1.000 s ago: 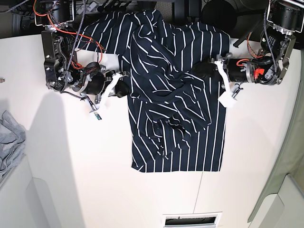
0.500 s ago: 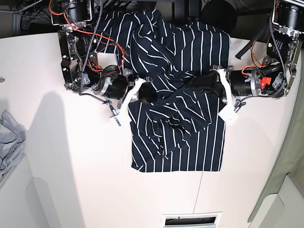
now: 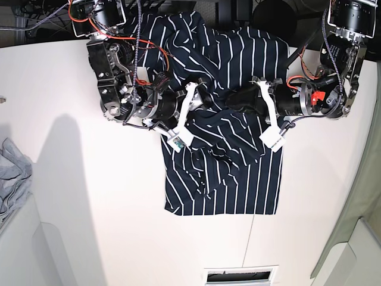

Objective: Layout the t-shirt on the table in an organized manner, then fold the t-shirt properly

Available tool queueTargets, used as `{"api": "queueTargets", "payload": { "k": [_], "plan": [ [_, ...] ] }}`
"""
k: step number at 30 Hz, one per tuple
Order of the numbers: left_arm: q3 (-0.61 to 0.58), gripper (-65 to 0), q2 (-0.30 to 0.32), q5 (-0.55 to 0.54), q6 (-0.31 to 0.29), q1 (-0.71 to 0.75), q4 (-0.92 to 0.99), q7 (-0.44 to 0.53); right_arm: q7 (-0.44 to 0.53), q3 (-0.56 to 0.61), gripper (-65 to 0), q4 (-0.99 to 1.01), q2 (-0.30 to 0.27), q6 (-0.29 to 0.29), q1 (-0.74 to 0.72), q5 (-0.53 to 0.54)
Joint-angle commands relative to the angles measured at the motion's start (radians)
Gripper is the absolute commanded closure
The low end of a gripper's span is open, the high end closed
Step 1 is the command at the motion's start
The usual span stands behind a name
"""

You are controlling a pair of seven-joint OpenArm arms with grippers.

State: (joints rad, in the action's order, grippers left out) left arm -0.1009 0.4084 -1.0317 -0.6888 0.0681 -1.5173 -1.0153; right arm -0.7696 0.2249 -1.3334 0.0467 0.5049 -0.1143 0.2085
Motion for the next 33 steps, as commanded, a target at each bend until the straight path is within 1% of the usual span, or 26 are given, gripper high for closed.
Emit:
{"api": "queueTargets", "payload": {
  "k": [1,2,3,5,6,7,9,12,15,19,21,23,25,28,30,33],
  "plan": [
    [0.011,-6.1,0.010,-0.023,-0.009,-0.015,-0.015,0.017,0.023,0.011,-34.9,-0.019,0.003,-0.016,-0.018,-0.012],
    [0.015,-6.1,0.011,-0.022,-0.009,-0.015,-0.015,0.016,0.031,0.021,-31.4,-0.019,0.003,-0.032,-0.018,-0.031],
    [0.021,-6.1,0.010,-0.022,-0.009,-0.014,-0.015,0.016,0.037,0.025,-25.8,-0.019,0.003,-0.047,-0.018,-0.043],
    [0.035,-6.1,0.011,-0.022,-0.009,-0.015,-0.015,0.016,0.056,0.025,-11.7,-0.019,0.002,-0.084,-0.018,-0.049],
    [0.045,-6.1,0.011,-0.023,-0.009,-0.015,-0.015,0.016,0.069,0.025,-4.7,-0.019,0.001,-0.091,-0.019,-0.050],
    [0.056,-6.1,0.011,-0.023,-0.009,-0.015,-0.015,0.016,0.076,0.025,0.0,-0.019,0.000,-0.089,-0.021,-0.047],
    [0.083,-6.1,0.011,-0.023,-0.009,-0.015,-0.015,0.016,0.077,0.025,0.0,-0.019,0.000,-0.082,-0.031,-0.048],
    [0.129,-6.1,0.011,-0.023,-0.009,-0.015,-0.015,0.014,0.077,0.025,0.0,-0.039,0.000,-0.054,-0.045,-0.034],
    [0.166,-6.1,0.011,-0.034,-0.009,-0.015,-0.015,-0.006,0.062,0.023,0.0,-0.105,-0.006,-0.051,-0.045,0.005],
    [0.172,-6.1,0.010,-0.064,-0.009,-0.015,-0.015,-0.023,0.048,0.004,0.0,-0.177,-0.016,-0.052,-0.045,0.030],
    [0.172,-6.1,0.010,-0.068,-0.009,-0.015,-0.015,-0.022,0.039,-0.022,0.0,-0.198,-0.016,-0.048,-0.045,0.074],
    [0.172,-6.1,0.010,-0.068,-0.009,-0.014,-0.015,-0.022,0.026,-0.057,0.0,-0.212,-0.016,-0.016,-0.045,0.121],
    [0.172,-6.1,0.010,-0.068,-0.009,-0.014,-0.015,-0.021,0.011,-0.103,0.0,-0.222,-0.016,0.005,-0.043,0.157],
    [0.172,-6.1,0.006,-0.068,-0.009,-0.014,-0.015,-0.014,-0.012,-0.199,0.0,-0.224,-0.017,0.038,-0.040,0.224],
    [0.164,-6.1,0.003,-0.068,-0.009,-0.015,-0.015,-0.008,-0.024,-0.264,0.0,-0.224,-0.026,0.046,-0.040,0.253],
    [0.136,-6.1,-0.012,-0.067,-0.009,-0.015,-0.015,0.006,-0.024,-0.350,0.0,-0.222,-0.058,0.047,-0.034,0.274]
  ]
}}
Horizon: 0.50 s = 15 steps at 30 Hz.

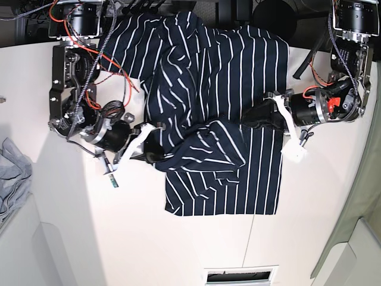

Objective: Layout the t-shirt on the table in an organized manner, then fold the t-shirt properly

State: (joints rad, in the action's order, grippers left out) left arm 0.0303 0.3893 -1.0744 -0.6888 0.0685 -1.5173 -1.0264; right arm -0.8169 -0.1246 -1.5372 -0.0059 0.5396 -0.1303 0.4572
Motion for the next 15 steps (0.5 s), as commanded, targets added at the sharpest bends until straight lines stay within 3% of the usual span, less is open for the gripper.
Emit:
{"api": "queueTargets", "payload": {
  "k": [1,9,10,13,15],
  "plan": [
    [-0.008,-6.1,-0.001,-0.024,-0.009,-0.015,-0.015,0.021,0.023,-0.023,0.0,-0.014,-0.018,0.015,-0.014,0.025],
    [-0.144,-6.1,-0.090,0.083,-0.009,-0.016,-0.015,0.145,0.063,-0.125,0.0,0.082,-0.121,0.015,0.060,0.017],
    [-0.156,-6.1,-0.109,0.097,-0.009,-0.016,-0.015,0.150,0.073,-0.136,-3.7,0.100,-0.127,0.014,0.068,0.011],
    [-0.185,-6.1,-0.169,0.142,-0.009,-0.021,-0.015,0.151,0.086,-0.189,-30.0,0.147,-0.132,0.006,0.078,-0.012],
    [-0.204,-6.1,-0.201,0.171,-0.009,-0.026,-0.015,0.154,0.079,-0.237,-33.6,0.150,-0.132,0.006,0.078,0.001]
  ]
}}
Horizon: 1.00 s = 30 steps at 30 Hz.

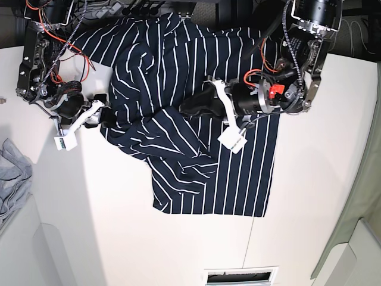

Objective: Layout the t-shirt on the table in an organized manner, then fold the t-shirt properly
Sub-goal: 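Bring both grippers together over the shirt middle and grasp bunched fabric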

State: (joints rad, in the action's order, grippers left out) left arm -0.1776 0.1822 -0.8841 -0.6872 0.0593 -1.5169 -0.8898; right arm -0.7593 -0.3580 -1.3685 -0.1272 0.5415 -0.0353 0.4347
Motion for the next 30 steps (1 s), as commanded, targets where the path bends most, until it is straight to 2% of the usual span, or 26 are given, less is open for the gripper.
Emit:
{"api": "queueTargets", "payload": {
  "k": [1,6,11,13,15,16,24,28,30],
  "plan": [
    [-0.006,-6.1,-0.006,-0.008,-0.011,-0.018,-0.015,0.019,0.021,-0.034,-33.6,-0.023,-0.011,0.004,-0.017,0.042],
    [-0.025,-6.1,-0.039,-0.006,-0.011,-0.024,-0.015,0.027,-0.006,-0.203,-33.4,-0.032,-0.011,0.005,-0.017,0.142],
    [-0.025,-6.0,-0.049,0.055,-0.011,-0.060,-0.015,0.082,-0.061,-0.275,-32.4,-0.032,-0.011,0.005,-0.013,0.188],
    [-0.026,-6.0,-0.064,0.099,-0.011,-0.080,-0.015,0.102,-0.061,-0.275,-21.1,-0.032,-0.011,0.006,0.002,0.195],
    [-0.026,-6.1,-0.084,0.135,-0.011,-0.103,-0.011,0.105,-0.061,-0.275,-1.5,-0.032,-0.010,0.006,0.020,0.215],
    [-0.026,-6.1,-0.089,0.153,-0.011,-0.115,-0.004,0.108,-0.061,-0.275,0.0,-0.032,-0.010,0.008,0.028,0.224],
    [-0.026,-6.0,-0.103,0.171,-0.011,-0.204,0.182,0.129,-0.136,-0.272,0.0,-0.032,-0.005,0.035,0.034,0.334],
    [-0.026,-6.0,-0.101,0.171,-0.011,-0.266,0.308,0.122,-0.131,-0.218,0.0,-0.032,-0.003,0.039,0.033,0.335],
    [-0.026,-6.0,-0.095,0.136,-0.011,-0.279,0.304,0.089,-0.108,-0.178,0.0,-0.032,-0.003,0.040,0.033,0.327]
  ]
}}
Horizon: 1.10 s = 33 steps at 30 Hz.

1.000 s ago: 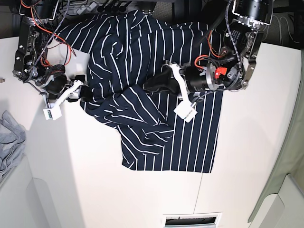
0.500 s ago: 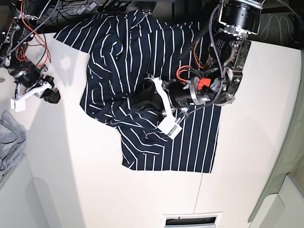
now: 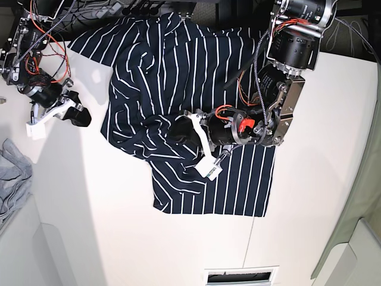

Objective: Layout the t-shirt on the table in an organized manner, then fold the t-shirt properly
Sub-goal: 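Bring both grippers together over the shirt middle and grasp bunched fabric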

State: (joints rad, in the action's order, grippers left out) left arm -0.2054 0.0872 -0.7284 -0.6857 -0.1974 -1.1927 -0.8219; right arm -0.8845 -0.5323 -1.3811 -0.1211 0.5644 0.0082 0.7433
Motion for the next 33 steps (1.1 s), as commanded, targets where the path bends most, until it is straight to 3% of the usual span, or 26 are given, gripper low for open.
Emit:
{"api": "queueTargets", "payload": {
  "k": [1,4,8,13,21,26,33],
  "plan": [
    [0.002,-6.0,0.007,-0.072,-0.012,-0.025,-0.043,-0.003,0.032,0.018,0.0,-0.019,-0.008,0.017,-0.011,0.007],
    [0.002,-6.0,0.027,-0.182,-0.012,-0.021,-0.163,-0.065,0.070,0.089,0.0,-0.019,-0.008,0.016,-0.011,-0.017],
    [0.002,-6.0,0.040,-0.177,-0.012,-0.020,-0.289,-0.112,0.076,0.189,0.0,-0.019,0.016,0.017,-0.013,-0.049],
    [0.002,-6.0,0.041,-0.214,-0.012,-0.018,-0.309,-0.122,0.081,0.296,0.0,-0.019,0.060,0.017,-0.016,-0.060],
    [0.002,-6.0,0.041,-0.228,-0.012,0.007,-0.306,-0.126,0.126,0.415,0.0,-0.019,0.115,0.016,-0.035,-0.182],
    [0.002,-6.0,0.047,-0.193,-0.012,0.004,-0.300,-0.124,0.126,0.421,0.0,-0.026,0.121,0.008,-0.057,-0.205],
    [0.002,-6.0,0.115,-0.204,-0.012,0.008,-0.300,-0.118,0.106,0.323,0.0,-0.130,0.121,0.008,-0.066,-0.215]
  ]
}}
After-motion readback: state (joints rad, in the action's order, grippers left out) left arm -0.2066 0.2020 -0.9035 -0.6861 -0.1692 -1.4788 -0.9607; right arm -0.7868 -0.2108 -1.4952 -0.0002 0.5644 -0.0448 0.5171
